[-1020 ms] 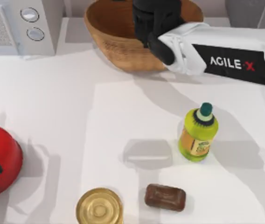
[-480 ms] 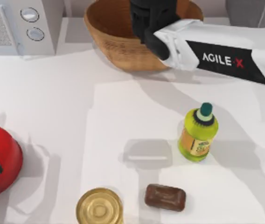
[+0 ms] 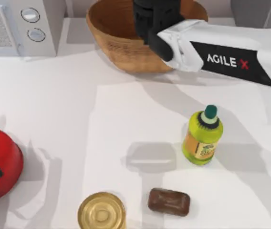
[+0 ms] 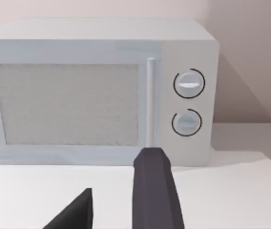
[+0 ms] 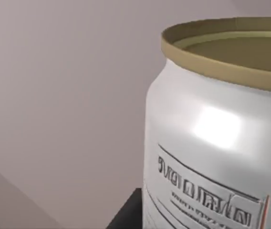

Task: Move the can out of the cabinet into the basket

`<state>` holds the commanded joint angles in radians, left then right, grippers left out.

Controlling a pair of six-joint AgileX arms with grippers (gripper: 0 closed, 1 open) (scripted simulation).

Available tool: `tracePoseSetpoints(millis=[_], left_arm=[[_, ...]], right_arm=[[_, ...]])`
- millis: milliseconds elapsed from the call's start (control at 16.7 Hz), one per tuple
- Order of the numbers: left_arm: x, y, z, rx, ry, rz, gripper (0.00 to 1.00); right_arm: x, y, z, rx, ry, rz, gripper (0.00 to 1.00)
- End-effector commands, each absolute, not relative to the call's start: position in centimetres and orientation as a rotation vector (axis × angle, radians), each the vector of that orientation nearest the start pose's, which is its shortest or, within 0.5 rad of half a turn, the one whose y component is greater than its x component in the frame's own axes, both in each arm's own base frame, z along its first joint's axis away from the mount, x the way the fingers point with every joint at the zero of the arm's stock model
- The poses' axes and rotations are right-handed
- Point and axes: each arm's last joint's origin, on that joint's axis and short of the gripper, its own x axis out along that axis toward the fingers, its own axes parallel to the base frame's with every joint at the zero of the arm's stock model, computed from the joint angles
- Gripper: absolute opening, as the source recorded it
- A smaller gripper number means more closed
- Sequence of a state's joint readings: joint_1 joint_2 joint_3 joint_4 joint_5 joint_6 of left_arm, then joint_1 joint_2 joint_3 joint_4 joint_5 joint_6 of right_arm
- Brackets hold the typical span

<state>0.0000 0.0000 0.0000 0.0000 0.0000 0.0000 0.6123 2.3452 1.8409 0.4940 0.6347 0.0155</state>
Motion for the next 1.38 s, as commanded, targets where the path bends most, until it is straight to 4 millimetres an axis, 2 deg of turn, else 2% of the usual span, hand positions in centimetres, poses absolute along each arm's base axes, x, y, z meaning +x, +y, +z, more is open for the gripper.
tracePoseSetpoints(millis=[360, 1380], left_arm=[[10.57, -0.12, 16.0, 0.0, 0.0, 0.0, 1.0], [10.57, -0.12, 16.0, 0.0, 0.0, 0.0, 1.0]], right_arm=[[45.41, 30.53, 22.16, 0.0, 0.002, 0.005, 0.98], [45.41, 30.53, 22.16, 0.0, 0.002, 0.005, 1.0]])
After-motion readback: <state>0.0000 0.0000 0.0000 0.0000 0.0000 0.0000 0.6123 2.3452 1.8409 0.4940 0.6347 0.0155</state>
